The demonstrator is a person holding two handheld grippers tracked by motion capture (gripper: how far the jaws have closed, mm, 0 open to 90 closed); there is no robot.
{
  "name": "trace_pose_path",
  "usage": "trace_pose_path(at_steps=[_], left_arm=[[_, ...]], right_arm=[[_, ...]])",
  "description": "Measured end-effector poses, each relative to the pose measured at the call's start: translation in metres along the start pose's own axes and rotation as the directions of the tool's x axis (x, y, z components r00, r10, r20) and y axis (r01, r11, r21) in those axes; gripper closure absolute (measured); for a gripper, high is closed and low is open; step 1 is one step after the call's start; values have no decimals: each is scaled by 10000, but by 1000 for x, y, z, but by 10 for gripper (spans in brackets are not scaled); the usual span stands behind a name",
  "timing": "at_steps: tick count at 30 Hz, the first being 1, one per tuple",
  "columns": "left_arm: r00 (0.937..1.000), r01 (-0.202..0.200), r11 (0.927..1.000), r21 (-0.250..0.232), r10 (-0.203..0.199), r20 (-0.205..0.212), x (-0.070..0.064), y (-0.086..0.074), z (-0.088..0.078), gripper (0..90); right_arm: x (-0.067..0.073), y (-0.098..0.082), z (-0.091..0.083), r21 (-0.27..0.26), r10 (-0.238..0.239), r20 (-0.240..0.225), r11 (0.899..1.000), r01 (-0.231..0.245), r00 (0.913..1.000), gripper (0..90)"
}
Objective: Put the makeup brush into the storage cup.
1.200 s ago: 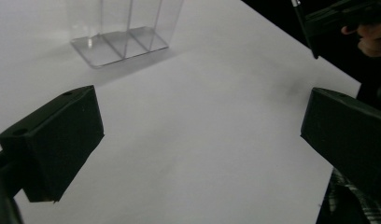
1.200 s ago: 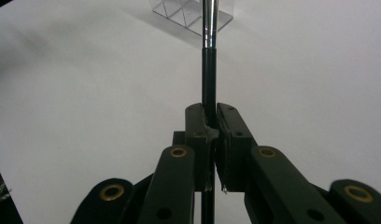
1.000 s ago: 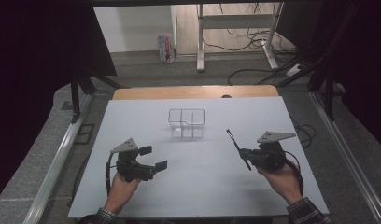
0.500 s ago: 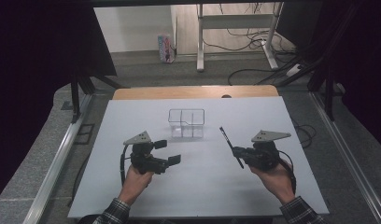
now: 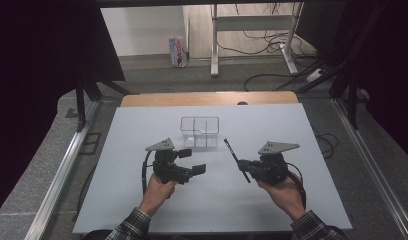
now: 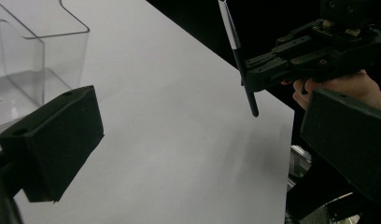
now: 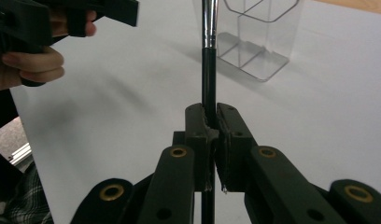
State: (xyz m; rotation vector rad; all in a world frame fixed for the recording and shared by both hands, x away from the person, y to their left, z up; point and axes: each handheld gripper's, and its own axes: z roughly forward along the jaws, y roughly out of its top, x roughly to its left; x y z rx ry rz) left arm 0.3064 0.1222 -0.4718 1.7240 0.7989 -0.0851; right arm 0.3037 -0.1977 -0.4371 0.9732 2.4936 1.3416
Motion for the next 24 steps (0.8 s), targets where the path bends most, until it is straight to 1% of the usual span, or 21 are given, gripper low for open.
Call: trace_pose_path(at_steps=[1,5,10,13,15,16,17,19,20,21,22,24], left_arm=[[10000,-4,10000,40,4,45,0,0,2,0],[9998,69,9999,79,-71,177,-2,0,9,0],[9974,340,9994,-9,-339,637,-3,2,16,0],[9961,474,9989,-3,-473,739,-3,2,20,17],[9954,460,9989,33,-461,836,-4,3,22,43],[9953,449,9990,48,-451,857,-4,3,23,43],[9948,450,9990,56,-453,908,-5,3,24,57],[9946,469,9989,85,-475,925,-5,2,25,126],[9940,493,9988,72,-498,976,-5,2,26,126],[9935,536,9985,57,-539,999,-5,1,26,157],[9927,607,9981,49,-609,1039,-5,1,26,192],[9891,769,9970,-57,-756,1265,-4,0,25,260]], right_arm=[[3,0,3,8,-42,-81,10000,42,10000,832],[7,1,6,-42,-57,-221,10000,56,9997,832],[12,1,13,-93,32,-440,10000,-36,9990,832],[16,1,18,-135,59,-621,9999,-67,9981,831],[21,2,22,-150,13,-748,9999,-24,9972,832],[21,2,22,-150,13,-748,9999,-24,9972,832],[23,2,24,-157,-29,-792,9999,17,9969,832],[28,2,27,-203,-73,-868,9998,56,9962,832],[28,2,27,-203,-73,-868,9998,56,9962,832],[29,2,28,-233,-82,-891,9997,62,9960,832],[30,2,28,-260,-76,-932,9996,52,9956,832],[32,2,30,-262,-103,-963,9996,78,9953,832]])
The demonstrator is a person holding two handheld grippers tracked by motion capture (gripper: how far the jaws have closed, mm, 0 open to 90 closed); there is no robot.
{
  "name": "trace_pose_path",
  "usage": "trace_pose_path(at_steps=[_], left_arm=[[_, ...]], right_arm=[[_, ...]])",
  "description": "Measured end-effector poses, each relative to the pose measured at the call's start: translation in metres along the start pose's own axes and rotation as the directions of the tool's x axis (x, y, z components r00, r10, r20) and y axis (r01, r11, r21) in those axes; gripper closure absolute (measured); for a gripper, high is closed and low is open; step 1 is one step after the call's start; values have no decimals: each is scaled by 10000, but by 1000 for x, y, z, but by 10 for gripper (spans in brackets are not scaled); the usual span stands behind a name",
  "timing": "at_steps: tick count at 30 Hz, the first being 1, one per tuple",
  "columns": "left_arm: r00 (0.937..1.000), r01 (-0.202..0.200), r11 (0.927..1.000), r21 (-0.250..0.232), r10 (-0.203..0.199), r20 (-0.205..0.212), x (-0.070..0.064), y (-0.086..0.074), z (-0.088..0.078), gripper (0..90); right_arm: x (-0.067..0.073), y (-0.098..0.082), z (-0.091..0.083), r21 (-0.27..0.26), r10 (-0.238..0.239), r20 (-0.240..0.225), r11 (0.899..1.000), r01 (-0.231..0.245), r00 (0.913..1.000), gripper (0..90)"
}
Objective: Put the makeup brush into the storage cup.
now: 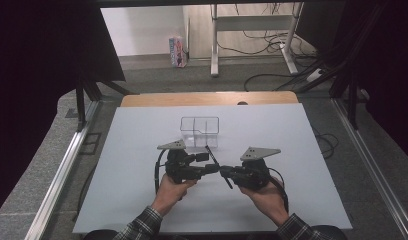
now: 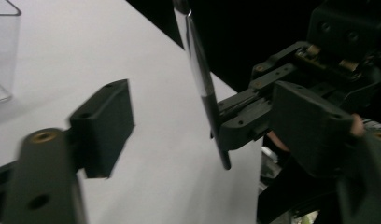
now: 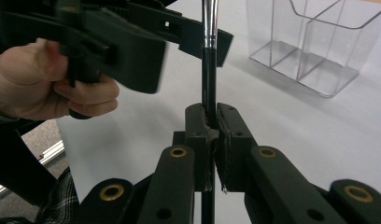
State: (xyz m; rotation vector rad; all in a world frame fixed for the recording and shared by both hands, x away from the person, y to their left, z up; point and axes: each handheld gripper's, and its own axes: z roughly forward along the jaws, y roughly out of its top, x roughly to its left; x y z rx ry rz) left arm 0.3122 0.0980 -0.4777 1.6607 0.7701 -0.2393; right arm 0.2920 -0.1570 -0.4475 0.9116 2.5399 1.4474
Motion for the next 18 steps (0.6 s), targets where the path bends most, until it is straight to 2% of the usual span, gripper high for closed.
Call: trace_pose_path(at_steps=[4,12,14,16,18], left_arm=[[9995,94,10000,-34,-93,308,1,-1,-2,442],[9987,222,9997,81,-225,454,0,-3,-1,779],[9981,281,9996,82,-285,540,0,-3,-1,827],[9992,105,9998,180,-112,384,-3,-3,0,837],[9993,95,9998,175,-102,363,-3,-2,-1,839]], right_arm=[[3,0,2,28,-79,-100,10000,79,9999,832],[5,0,2,-64,-86,-193,9999,85,9998,831],[4,-1,3,-15,-124,-213,9999,124,9997,829],[5,-1,4,42,-170,-170,9998,170,9997,829],[6,-1,4,51,-225,-161,9997,226,9996,828]])
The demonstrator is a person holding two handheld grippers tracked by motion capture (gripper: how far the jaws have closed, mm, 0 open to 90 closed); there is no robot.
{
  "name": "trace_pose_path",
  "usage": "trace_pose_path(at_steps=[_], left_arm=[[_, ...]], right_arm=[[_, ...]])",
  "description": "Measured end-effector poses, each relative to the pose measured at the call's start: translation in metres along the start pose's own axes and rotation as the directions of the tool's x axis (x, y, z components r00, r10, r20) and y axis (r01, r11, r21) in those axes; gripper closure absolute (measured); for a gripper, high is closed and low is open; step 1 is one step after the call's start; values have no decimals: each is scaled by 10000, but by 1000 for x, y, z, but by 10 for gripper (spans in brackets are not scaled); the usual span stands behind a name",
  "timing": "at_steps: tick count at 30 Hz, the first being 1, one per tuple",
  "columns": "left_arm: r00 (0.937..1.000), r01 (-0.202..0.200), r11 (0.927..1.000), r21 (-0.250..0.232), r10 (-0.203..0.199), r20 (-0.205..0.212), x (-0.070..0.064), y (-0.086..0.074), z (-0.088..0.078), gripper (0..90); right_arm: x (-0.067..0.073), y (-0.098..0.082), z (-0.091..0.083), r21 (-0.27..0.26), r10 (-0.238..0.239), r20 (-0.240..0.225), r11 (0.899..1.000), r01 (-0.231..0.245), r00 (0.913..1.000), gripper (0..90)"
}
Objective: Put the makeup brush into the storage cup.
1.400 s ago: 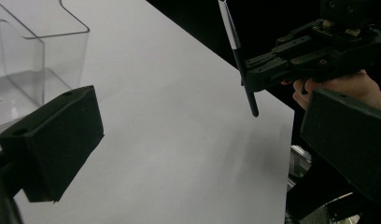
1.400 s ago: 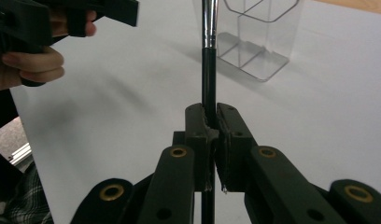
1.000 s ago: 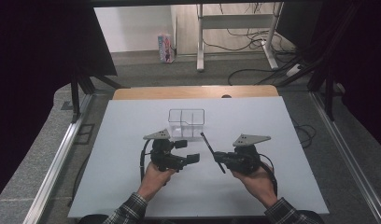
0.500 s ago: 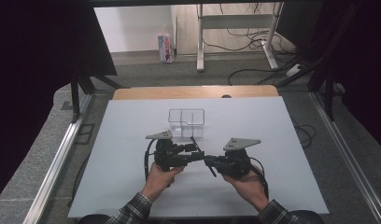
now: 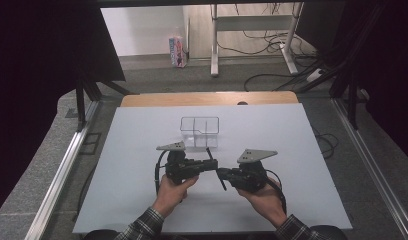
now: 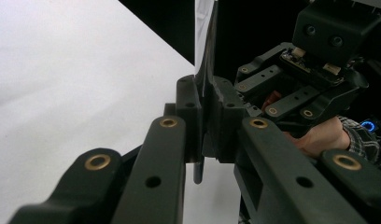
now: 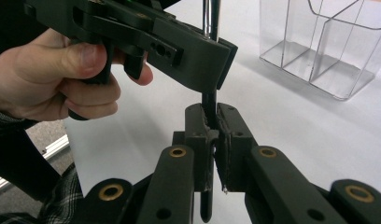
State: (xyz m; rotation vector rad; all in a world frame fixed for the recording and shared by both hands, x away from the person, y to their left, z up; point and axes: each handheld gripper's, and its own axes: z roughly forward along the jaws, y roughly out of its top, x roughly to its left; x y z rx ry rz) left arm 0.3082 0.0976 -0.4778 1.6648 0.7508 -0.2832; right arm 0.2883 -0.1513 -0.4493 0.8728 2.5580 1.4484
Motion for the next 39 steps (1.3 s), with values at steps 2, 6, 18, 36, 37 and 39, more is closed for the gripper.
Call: trace_pose_path(at_steps=[2,6,18,36,37,39], left_arm=[[10000,-24,10000,-32,24,-48,-1,0,0,840],[9997,-118,9999,-111,116,-197,-2,0,-2,840],[9963,-386,9992,-103,377,-769,-3,1,-7,839],[9848,-782,9969,115,790,-1550,-5,3,-15,838],[9843,-776,9969,119,785,-1579,-5,3,-16,838],[9830,-816,9966,126,826,-1641,-5,3,-17,838]], right_arm=[[0,0,0,8,-5,4,10000,5,10000,823],[-1,0,0,21,72,-29,10000,-72,10000,765],[-5,1,7,697,23,298,9976,-44,9996,340],[-13,-1,-1,824,-233,544,9964,187,9982,251],[-13,-1,-2,808,-209,554,9966,164,9982,249],[-15,-1,-4,801,-264,642,9966,212,9976,243]])
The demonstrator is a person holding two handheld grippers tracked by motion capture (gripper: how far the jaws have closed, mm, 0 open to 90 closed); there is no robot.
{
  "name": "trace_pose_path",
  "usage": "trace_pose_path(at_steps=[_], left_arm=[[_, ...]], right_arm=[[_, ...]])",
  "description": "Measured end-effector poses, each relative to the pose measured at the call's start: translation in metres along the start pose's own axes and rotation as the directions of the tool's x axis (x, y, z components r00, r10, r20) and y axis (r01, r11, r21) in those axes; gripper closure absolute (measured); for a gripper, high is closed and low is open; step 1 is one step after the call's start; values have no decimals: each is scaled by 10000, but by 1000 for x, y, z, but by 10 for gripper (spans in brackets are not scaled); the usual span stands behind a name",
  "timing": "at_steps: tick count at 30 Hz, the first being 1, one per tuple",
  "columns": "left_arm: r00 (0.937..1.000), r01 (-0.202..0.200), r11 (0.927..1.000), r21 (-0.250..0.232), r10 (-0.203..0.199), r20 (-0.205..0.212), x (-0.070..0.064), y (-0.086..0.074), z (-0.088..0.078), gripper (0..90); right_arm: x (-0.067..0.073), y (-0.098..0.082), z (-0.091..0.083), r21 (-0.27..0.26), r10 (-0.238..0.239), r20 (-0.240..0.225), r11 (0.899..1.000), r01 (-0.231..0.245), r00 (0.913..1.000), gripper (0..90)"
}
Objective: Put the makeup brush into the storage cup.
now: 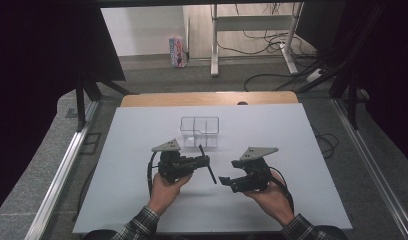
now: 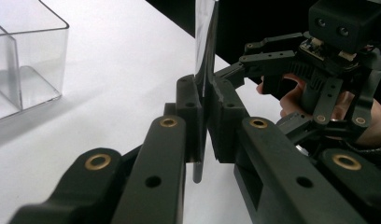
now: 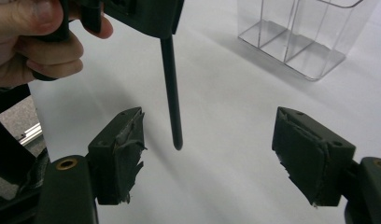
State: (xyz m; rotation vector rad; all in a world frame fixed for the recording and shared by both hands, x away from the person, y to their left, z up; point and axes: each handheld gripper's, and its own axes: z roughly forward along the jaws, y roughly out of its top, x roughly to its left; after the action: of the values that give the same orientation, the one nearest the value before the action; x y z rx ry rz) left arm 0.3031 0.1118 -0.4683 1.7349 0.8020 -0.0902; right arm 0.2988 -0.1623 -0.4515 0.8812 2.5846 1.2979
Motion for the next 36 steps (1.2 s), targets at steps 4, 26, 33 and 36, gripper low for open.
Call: trace_pose_path(at_steps=[4,26,33,36], left_arm=[[9999,-35,10000,38,36,-110,1,0,-3,838],[9891,-375,9989,284,411,-1413,10,1,-25,837],[9817,-490,9984,290,535,-1826,13,3,-29,836],[9801,-466,9986,258,507,-1917,15,5,-29,836]], right_arm=[[-2,-1,-2,-5,62,16,10000,-62,10000,237],[-27,-10,-16,265,102,756,9996,-123,9971,111],[-35,-15,-15,773,-129,1118,9970,42,9936,68],[-41,-20,-20,927,-106,1216,9957,-7,9925,55]])
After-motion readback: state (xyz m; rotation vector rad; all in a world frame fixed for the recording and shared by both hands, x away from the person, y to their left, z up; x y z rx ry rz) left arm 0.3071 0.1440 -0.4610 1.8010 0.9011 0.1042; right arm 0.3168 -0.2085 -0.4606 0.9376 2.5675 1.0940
